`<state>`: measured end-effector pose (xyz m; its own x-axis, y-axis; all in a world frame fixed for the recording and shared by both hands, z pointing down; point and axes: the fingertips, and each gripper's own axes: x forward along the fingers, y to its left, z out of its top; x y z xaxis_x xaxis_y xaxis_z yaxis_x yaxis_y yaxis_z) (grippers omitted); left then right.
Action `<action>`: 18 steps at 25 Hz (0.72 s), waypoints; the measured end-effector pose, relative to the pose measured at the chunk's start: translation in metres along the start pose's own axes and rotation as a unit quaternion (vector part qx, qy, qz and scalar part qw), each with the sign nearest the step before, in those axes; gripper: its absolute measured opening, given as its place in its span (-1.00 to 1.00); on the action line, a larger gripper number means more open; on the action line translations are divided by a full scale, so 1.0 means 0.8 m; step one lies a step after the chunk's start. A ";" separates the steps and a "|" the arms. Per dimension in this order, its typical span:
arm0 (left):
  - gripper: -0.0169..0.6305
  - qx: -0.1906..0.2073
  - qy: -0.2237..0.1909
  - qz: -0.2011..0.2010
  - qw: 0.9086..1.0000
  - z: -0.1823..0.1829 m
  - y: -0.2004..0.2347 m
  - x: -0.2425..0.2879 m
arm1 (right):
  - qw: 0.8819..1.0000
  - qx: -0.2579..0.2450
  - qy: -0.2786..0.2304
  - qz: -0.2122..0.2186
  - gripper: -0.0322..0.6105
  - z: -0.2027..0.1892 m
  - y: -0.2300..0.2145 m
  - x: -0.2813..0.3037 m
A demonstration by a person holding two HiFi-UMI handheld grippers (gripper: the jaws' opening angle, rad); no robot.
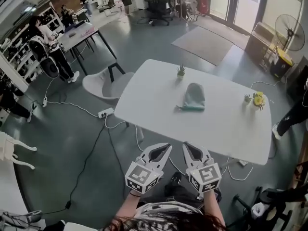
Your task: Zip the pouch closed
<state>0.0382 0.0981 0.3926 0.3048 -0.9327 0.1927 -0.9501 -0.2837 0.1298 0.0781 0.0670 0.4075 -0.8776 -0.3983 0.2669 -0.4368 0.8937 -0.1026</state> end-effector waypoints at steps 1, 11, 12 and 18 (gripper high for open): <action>-0.91 0.000 0.003 0.002 1.000 0.001 0.005 0.011 | 1.000 0.001 0.001 0.001 -0.91 0.002 -0.011 0.006; -0.91 0.021 0.020 0.006 1.000 0.014 0.026 0.098 | 1.000 0.010 0.005 0.021 -0.91 0.004 -0.085 0.053; -0.91 0.022 0.022 0.006 1.000 0.015 0.028 0.102 | 1.000 0.010 0.006 0.023 -0.91 0.003 -0.087 0.056; -0.91 0.020 0.029 0.015 0.999 0.020 0.041 0.108 | 0.999 0.017 0.011 0.030 -0.91 0.004 -0.091 0.068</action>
<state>0.0321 0.0049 0.3980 0.2793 -0.9264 0.2525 -0.9601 -0.2663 0.0848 0.0614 -0.0201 0.4267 -0.8981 -0.3388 0.2804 -0.3901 0.9081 -0.1521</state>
